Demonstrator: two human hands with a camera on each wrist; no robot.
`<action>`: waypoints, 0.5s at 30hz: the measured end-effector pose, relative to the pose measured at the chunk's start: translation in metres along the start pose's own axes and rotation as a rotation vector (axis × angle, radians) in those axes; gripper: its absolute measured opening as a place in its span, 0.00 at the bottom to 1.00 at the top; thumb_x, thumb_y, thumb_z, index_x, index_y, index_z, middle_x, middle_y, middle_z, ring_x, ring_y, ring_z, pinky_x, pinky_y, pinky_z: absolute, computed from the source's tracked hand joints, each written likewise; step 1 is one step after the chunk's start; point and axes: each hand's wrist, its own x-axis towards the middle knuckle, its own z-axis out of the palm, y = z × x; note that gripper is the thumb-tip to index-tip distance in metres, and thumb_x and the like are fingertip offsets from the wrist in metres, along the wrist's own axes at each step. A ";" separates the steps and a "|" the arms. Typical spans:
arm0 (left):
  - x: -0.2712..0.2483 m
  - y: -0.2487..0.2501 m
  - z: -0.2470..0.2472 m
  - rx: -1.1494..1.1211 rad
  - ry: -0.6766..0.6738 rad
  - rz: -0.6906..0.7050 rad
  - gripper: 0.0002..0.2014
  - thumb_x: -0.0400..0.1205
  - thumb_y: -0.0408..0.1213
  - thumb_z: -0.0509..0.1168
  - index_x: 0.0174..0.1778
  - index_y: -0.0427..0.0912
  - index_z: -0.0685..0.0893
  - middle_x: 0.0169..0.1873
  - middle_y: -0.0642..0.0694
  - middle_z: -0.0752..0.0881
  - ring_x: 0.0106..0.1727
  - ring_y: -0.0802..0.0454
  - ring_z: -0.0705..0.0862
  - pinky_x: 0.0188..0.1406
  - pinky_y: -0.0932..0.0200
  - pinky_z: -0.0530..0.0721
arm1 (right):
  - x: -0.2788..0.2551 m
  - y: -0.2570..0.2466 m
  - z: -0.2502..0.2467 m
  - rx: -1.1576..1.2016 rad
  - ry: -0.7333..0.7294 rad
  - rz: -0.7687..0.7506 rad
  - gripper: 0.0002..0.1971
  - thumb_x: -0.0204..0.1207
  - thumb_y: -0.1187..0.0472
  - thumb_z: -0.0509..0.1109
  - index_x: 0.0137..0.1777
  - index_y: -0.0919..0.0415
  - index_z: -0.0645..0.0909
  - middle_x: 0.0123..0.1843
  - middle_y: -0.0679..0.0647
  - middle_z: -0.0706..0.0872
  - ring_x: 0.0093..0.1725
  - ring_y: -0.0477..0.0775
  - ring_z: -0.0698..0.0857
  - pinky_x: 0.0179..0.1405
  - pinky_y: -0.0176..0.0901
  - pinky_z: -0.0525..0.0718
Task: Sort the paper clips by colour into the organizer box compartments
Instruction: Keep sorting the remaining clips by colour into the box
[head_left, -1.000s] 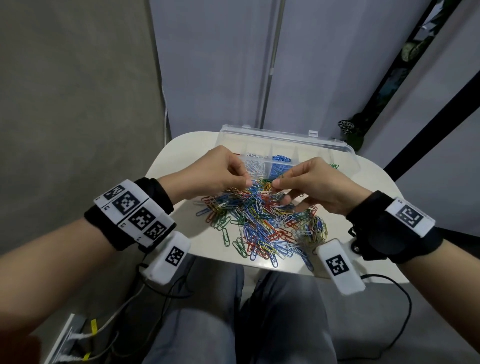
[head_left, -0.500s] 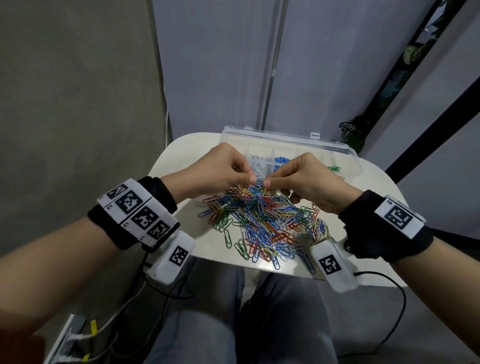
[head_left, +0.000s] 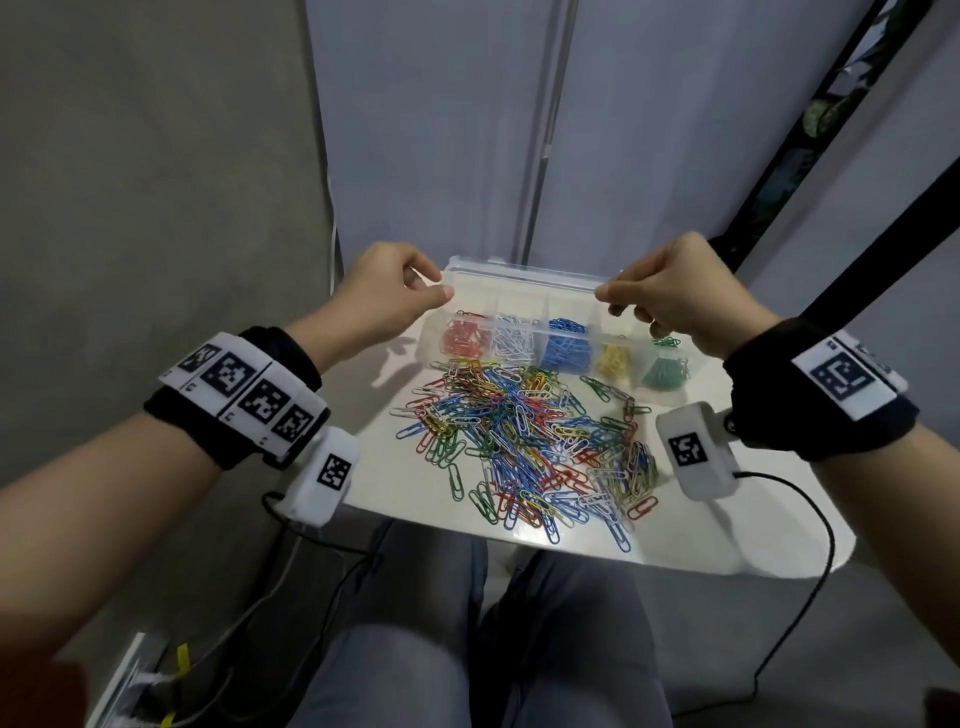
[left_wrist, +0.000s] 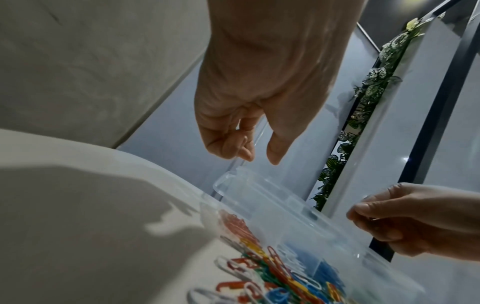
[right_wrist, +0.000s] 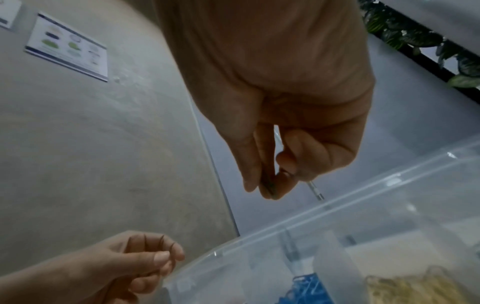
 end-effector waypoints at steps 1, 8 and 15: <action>0.001 -0.002 0.000 0.010 -0.012 -0.020 0.15 0.79 0.44 0.72 0.57 0.39 0.84 0.43 0.44 0.84 0.32 0.57 0.77 0.27 0.62 0.72 | 0.001 0.000 0.000 0.028 -0.017 0.022 0.09 0.72 0.62 0.78 0.37 0.69 0.88 0.26 0.56 0.82 0.24 0.51 0.70 0.18 0.35 0.69; 0.007 -0.006 0.003 -0.019 -0.098 -0.077 0.23 0.81 0.43 0.70 0.71 0.41 0.78 0.44 0.44 0.82 0.32 0.57 0.77 0.27 0.60 0.74 | 0.003 0.019 -0.023 0.252 -0.001 0.194 0.10 0.77 0.63 0.73 0.45 0.73 0.86 0.33 0.58 0.82 0.26 0.48 0.75 0.20 0.35 0.74; 0.011 -0.003 0.008 -0.020 -0.097 -0.035 0.22 0.84 0.37 0.66 0.75 0.44 0.76 0.43 0.42 0.84 0.26 0.59 0.73 0.27 0.63 0.71 | 0.006 0.038 -0.045 0.028 0.157 0.166 0.14 0.73 0.62 0.78 0.45 0.77 0.86 0.22 0.52 0.80 0.20 0.46 0.68 0.21 0.36 0.68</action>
